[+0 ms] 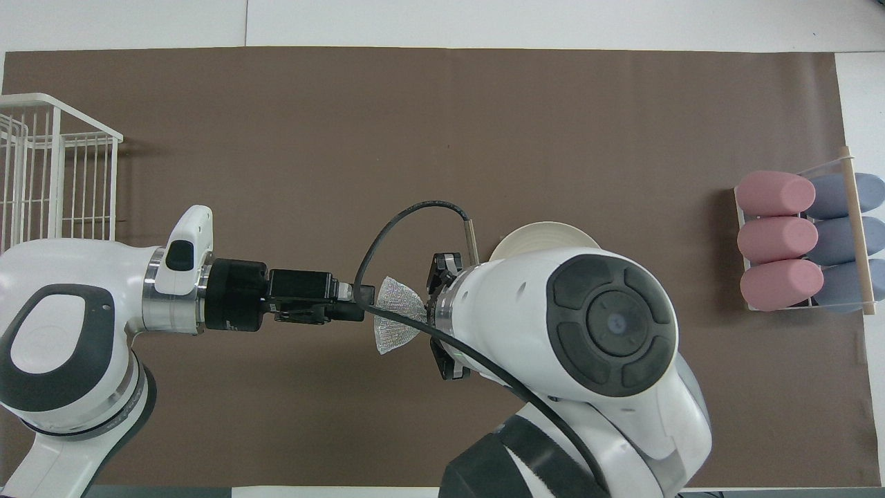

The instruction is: Wipe plate with sponge

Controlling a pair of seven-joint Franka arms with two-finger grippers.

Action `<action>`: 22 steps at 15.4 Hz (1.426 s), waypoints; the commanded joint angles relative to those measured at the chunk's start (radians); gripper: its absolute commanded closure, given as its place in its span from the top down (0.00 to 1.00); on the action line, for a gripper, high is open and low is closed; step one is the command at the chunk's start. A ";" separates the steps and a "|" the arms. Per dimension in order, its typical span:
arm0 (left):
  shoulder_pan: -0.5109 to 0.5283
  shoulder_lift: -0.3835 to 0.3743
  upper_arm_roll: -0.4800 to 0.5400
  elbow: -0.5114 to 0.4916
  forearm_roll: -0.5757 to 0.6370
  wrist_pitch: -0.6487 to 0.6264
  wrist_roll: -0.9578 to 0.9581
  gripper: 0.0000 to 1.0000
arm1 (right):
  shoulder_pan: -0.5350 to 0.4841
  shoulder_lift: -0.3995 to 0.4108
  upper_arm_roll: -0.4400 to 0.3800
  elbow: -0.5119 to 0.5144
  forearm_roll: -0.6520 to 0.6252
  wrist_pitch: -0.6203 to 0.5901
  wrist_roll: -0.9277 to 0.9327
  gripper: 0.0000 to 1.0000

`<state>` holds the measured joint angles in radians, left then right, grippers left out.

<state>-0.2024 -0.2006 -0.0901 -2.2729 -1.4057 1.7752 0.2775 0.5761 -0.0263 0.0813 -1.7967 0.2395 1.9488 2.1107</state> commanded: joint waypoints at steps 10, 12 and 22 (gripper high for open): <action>-0.058 -0.010 0.007 -0.004 -0.019 0.046 -0.015 0.00 | 0.001 0.009 0.005 0.011 -0.016 0.012 0.023 0.00; -0.058 -0.013 0.009 -0.005 -0.016 0.046 -0.018 0.00 | -0.002 0.003 0.005 0.011 -0.016 0.009 -0.001 0.11; -0.048 -0.019 0.010 -0.016 0.008 0.036 -0.020 0.00 | -0.021 -0.023 0.002 -0.015 -0.017 -0.013 -0.409 1.00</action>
<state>-0.2427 -0.2012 -0.0876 -2.2721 -1.4108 1.8006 0.2704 0.5739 -0.0269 0.0812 -1.7932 0.2384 1.9485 1.8438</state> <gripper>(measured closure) 0.947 0.150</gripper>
